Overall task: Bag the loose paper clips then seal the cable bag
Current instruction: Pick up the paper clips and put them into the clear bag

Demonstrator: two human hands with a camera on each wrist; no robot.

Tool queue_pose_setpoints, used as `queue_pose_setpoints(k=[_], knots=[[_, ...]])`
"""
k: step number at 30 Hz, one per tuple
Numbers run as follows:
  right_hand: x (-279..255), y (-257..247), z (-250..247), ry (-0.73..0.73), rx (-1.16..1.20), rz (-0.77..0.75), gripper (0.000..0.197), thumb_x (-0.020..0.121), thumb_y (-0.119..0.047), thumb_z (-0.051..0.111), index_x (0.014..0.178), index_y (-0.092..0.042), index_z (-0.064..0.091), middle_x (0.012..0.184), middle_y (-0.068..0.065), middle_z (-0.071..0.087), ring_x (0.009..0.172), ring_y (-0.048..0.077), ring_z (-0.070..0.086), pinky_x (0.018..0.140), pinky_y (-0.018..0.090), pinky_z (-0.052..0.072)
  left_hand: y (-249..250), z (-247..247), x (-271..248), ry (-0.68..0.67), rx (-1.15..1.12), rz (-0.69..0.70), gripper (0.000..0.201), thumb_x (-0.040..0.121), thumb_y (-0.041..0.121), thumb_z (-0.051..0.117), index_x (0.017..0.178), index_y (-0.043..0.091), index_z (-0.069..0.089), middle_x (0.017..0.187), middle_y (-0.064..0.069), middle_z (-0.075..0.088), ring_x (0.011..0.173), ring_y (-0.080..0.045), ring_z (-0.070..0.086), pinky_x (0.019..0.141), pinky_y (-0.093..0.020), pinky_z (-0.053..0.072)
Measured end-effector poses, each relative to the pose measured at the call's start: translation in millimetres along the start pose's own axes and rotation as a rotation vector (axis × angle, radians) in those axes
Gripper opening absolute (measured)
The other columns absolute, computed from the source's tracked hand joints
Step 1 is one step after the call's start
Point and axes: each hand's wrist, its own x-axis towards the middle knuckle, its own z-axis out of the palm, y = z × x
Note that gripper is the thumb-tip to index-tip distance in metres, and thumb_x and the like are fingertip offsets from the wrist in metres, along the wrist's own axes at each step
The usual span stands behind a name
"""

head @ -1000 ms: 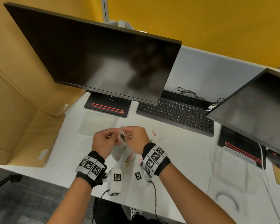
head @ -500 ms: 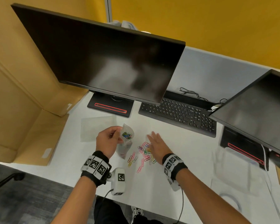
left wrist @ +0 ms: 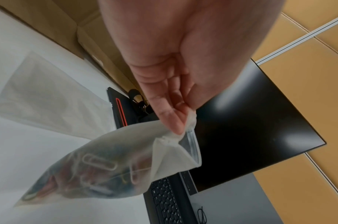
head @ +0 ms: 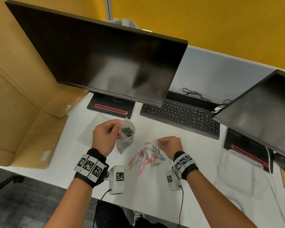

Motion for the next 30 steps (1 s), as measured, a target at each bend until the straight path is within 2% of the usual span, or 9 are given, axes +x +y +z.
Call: queue_pose_setpoints(k=[3, 8, 12, 16, 21, 23, 26, 28, 30], knots=[[-3, -23, -25, -0.005, 0.544, 0.163, 0.020, 0.076, -0.002, 0.077, 0.095, -0.009, 0.075, 0.088, 0.015, 0.074, 0.080, 0.028, 0.071, 0.083, 0.038, 0.058, 0, 7, 4, -0.026, -0.025, -0.010, 0.017, 0.095, 0.005, 0.057, 0.098, 0.013, 0.072, 0.099, -0.011, 0.074, 0.090, -0.028, 0.072, 0.073, -0.042, 0.061], [-10, -82, -38, -0.187, 1.011, 0.099, 0.024, 0.080, 0.001, 0.071, 0.104, 0.002, 0.069, 0.096, 0.018, 0.071, 0.084, 0.024, 0.068, 0.082, 0.029, 0.058, -11, 25, 4, -0.046, -0.019, -0.074, 0.019, 0.094, 0.005, 0.059, 0.095, 0.019, 0.072, 0.098, -0.011, 0.074, 0.089, -0.027, 0.073, 0.076, -0.048, 0.061], [-3, -104, -11, -0.201, 0.703, 0.005, 0.021, 0.085, -0.002, 0.068, 0.106, -0.004, 0.070, 0.098, 0.018, 0.072, 0.084, 0.022, 0.070, 0.088, 0.039, 0.057, -19, 30, 2, -0.050, -0.007, -0.100, 0.021, 0.094, 0.007, 0.061, 0.092, 0.024, 0.074, 0.093, -0.009, 0.075, 0.080, -0.024, 0.073, 0.076, -0.050, 0.061], [1, -113, 2, -0.227, 0.171, -0.234, 0.031, 0.088, -0.011, 0.062, 0.119, -0.017, 0.067, 0.108, 0.003, 0.073, 0.094, 0.011, 0.069, 0.090, 0.024, 0.054, -21, 31, 2, -0.032, -0.015, -0.114, 0.015, 0.093, 0.008, 0.062, 0.095, 0.016, 0.075, 0.089, -0.009, 0.076, 0.075, -0.023, 0.072, 0.075, -0.046, 0.062], [8, -86, -10, -0.148, 0.577, -0.088, 0.027, 0.090, 0.009, 0.052, 0.110, -0.002, 0.068, 0.102, 0.013, 0.069, 0.089, 0.024, 0.066, 0.086, 0.037, 0.054, -18, 24, 3, -0.020, -0.059, -0.145, 0.014, 0.092, 0.005, 0.063, 0.095, 0.014, 0.074, 0.091, -0.009, 0.075, 0.073, -0.019, 0.072, 0.070, -0.036, 0.062], [18, -52, -7, -0.001, 0.264, -0.019, 0.028, 0.094, -0.003, 0.052, 0.116, -0.010, 0.067, 0.116, 0.010, 0.067, 0.104, 0.023, 0.063, 0.099, 0.036, 0.048, -13, 19, 1, -0.030, -0.079, -0.154, 0.013, 0.092, 0.004, 0.063, 0.097, 0.012, 0.073, 0.089, -0.004, 0.074, 0.073, -0.012, 0.071, 0.066, -0.028, 0.061], [17, -16, 11, -0.173, -0.256, 0.042, 0.046, 0.101, -0.024, 0.042, 0.146, -0.017, 0.036, 0.154, 0.006, 0.032, 0.142, 0.023, 0.030, 0.116, 0.032, 0.023, -6, 10, 3, -0.034, -0.103, -0.130, 0.015, 0.092, 0.003, 0.062, 0.100, 0.009, 0.072, 0.091, -0.002, 0.074, 0.074, -0.011, 0.071, 0.064, -0.023, 0.059], [13, -4, 28, -0.270, -0.336, -0.038, 0.053, 0.103, -0.028, 0.035, 0.152, -0.019, 0.017, 0.161, 0.002, 0.008, 0.149, 0.023, 0.005, 0.119, 0.034, 0.007, -4, 3, 4, -0.027, -0.096, -0.114, 0.015, 0.093, 0.004, 0.061, 0.102, 0.009, 0.072, 0.093, -0.003, 0.074, 0.075, -0.011, 0.072, 0.065, -0.025, 0.060], [6, 2, 38, -0.297, -0.419, -0.195, 0.054, 0.103, -0.031, 0.032, 0.153, -0.020, 0.012, 0.161, -0.001, 0.001, 0.149, 0.023, -0.002, 0.119, 0.034, -0.001, -3, -3, 2, -0.014, -0.107, -0.119, 0.015, 0.093, 0.006, 0.062, 0.103, 0.008, 0.072, 0.094, -0.005, 0.074, 0.076, -0.012, 0.071, 0.066, -0.026, 0.061]])
